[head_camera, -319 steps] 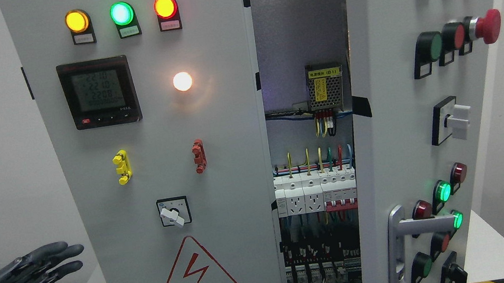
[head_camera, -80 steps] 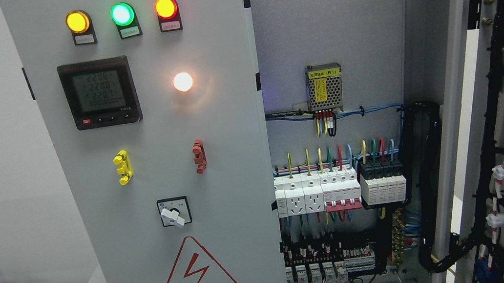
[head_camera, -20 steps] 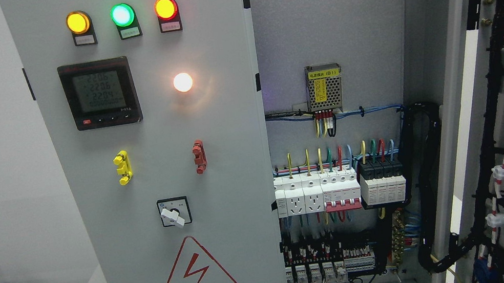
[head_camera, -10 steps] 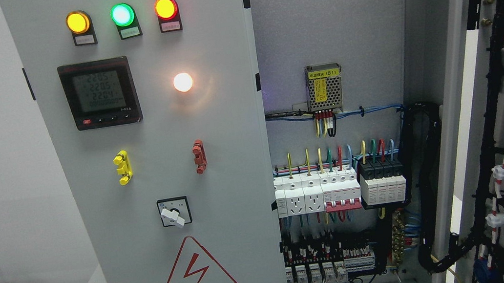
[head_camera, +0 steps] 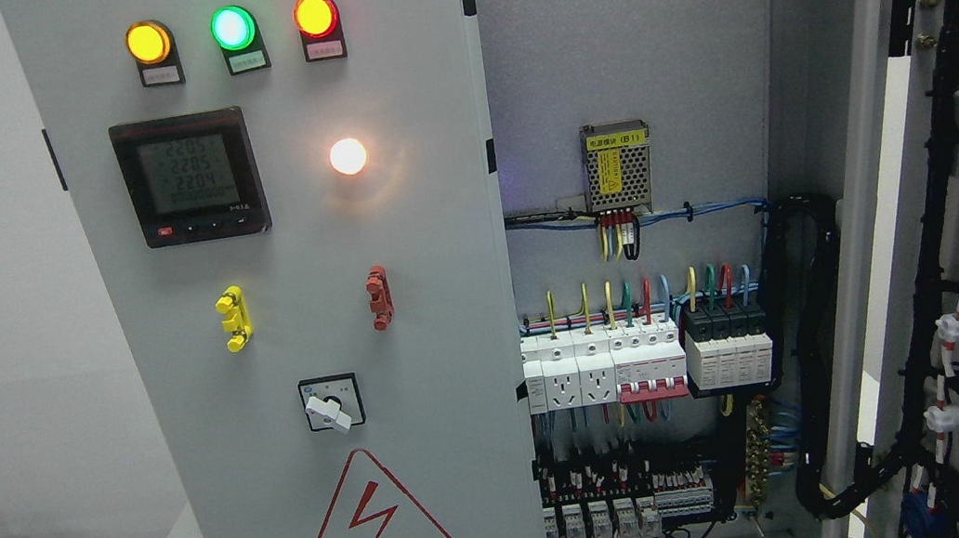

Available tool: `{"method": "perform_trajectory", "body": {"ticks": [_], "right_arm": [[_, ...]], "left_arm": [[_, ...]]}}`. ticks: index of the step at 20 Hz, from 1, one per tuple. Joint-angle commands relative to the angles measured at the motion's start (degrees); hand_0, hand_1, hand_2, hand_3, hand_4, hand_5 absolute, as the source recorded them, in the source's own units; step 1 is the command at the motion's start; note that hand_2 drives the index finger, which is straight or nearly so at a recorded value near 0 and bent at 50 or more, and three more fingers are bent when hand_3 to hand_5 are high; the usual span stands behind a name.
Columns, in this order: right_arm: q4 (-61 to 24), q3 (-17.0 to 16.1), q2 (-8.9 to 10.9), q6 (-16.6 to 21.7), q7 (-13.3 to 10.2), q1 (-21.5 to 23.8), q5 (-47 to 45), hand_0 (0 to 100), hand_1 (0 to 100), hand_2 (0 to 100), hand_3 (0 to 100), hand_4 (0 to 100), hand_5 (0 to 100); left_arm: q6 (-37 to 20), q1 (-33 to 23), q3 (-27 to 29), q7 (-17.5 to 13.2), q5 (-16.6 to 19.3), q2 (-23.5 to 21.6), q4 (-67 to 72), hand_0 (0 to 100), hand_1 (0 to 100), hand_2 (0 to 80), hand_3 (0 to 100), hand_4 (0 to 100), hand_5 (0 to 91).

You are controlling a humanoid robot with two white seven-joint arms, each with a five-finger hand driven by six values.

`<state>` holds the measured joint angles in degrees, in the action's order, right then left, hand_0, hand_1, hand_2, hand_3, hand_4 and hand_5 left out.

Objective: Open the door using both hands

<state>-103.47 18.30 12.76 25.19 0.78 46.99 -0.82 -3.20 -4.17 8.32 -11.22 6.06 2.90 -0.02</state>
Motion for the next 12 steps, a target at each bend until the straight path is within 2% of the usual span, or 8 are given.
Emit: {"method": "perform_trajectory", "body": {"ticks": [1, 9, 12], "right_arm": [[-4.72, 2.44, 0.51, 0.21, -0.25, -3.03, -1.12, 11, 0, 0, 0, 0, 0], [-5.87, 2.97, -0.28, 0.03, -0.25, -10.41, -1.03, 11, 0, 0, 0, 0, 0], [-5.87, 2.8, -1.25, -0.49, -0.25, -13.58, -1.03, 11, 0, 0, 0, 0, 0]], "left_arm": [[-0.05, -0.05, 0.03, -0.03, 0.0, 0.0, -1.65, 0, 0, 0.0, 0, 3, 0.0], [0.04, -0.05, 0.03, -0.03, 0.0, 0.0, -1.65, 0, 0, 0.0, 0, 3, 0.0], [0.04, -0.05, 0.03, -0.03, 0.0, 0.0, -1.65, 0, 0, 0.0, 0, 3, 0.0]]}}
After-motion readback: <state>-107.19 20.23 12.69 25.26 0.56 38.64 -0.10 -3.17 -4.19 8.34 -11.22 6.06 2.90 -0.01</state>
